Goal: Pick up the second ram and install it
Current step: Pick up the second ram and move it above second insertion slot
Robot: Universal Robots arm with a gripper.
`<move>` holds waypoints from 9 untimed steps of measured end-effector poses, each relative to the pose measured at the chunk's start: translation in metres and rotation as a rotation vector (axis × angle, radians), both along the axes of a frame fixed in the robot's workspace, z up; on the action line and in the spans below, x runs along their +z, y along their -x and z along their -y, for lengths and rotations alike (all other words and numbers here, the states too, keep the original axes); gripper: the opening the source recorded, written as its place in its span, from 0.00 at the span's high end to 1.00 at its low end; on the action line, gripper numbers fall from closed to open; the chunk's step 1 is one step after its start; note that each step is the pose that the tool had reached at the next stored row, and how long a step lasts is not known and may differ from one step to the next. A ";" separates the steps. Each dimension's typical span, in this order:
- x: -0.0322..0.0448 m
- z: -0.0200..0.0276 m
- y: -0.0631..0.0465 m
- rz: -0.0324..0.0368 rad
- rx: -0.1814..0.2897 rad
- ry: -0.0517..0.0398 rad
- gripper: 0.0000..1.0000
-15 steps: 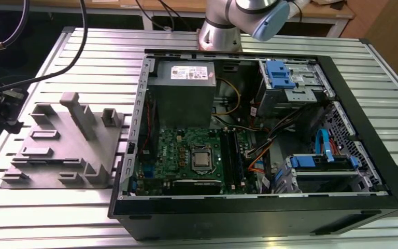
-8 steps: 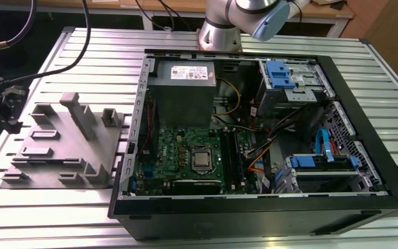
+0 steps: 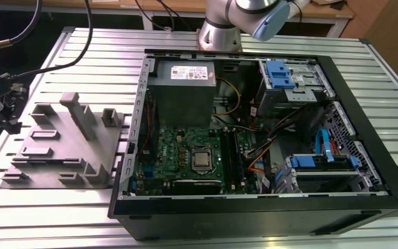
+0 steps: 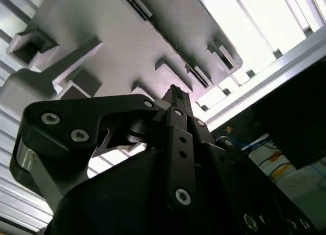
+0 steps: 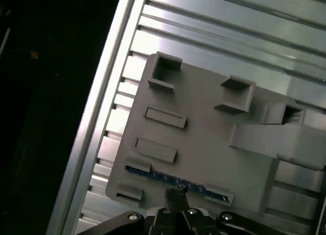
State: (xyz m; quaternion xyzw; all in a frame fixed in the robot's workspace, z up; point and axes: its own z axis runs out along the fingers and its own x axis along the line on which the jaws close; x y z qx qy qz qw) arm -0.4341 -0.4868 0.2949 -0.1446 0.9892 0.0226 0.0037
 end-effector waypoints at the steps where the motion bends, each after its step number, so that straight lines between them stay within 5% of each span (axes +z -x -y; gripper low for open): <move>1: -0.0002 0.0000 0.000 0.0000 0.018 0.0001 0.93; 9: -0.0020 0.0000 0.000 0.0001 0.165 0.0000 0.93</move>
